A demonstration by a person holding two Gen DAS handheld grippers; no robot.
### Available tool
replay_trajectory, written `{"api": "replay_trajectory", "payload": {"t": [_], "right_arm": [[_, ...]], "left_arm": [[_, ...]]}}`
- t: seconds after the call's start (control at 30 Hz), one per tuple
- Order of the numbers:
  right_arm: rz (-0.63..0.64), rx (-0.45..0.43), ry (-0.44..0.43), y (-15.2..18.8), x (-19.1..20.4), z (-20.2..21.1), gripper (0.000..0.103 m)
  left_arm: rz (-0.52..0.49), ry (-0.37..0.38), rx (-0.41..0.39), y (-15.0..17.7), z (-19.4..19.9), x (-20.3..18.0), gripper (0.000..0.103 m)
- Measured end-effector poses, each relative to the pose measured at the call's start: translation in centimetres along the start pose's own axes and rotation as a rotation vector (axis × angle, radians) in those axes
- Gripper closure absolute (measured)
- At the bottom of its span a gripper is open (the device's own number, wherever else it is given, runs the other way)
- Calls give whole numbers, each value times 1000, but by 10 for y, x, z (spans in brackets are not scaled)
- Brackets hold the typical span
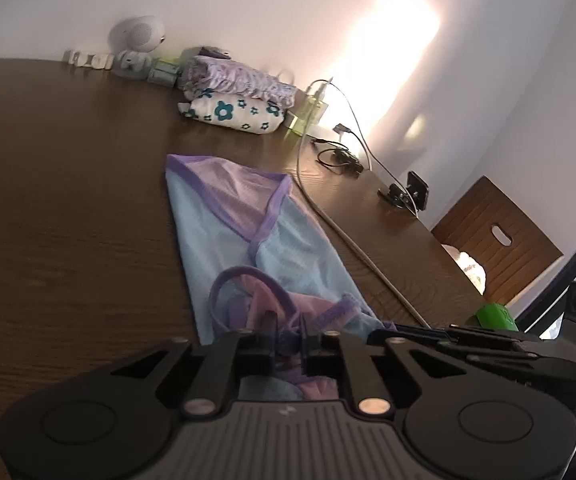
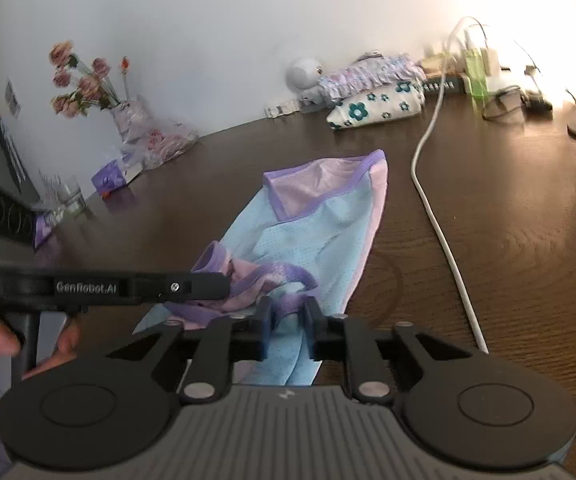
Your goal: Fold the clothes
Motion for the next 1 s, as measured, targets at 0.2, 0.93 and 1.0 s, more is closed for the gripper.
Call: {"api": "replay_trajectory", "payload": {"t": [0.2, 0.93, 1.0], "right_arm": [[135, -153, 26, -8, 20, 48, 66], [185, 39, -67, 26, 41, 6, 69], [198, 47, -62, 29, 42, 5, 69]], "left_arm": [[-103, 11, -165, 1, 39, -9, 52], [-687, 94, -62, 95, 65, -54, 25], [-690, 76, -43, 97, 60, -52, 25]]}}
Point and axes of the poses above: each gripper's, at about its wrist camera, not at the fingertips, and z roughly against the way its jaws point, x to its left, y to its underside, the point moved 6 cm from there along -z, roughly the way its jaws point, and after that the axes turned 4 degrees about x, right-handed, at the moved point
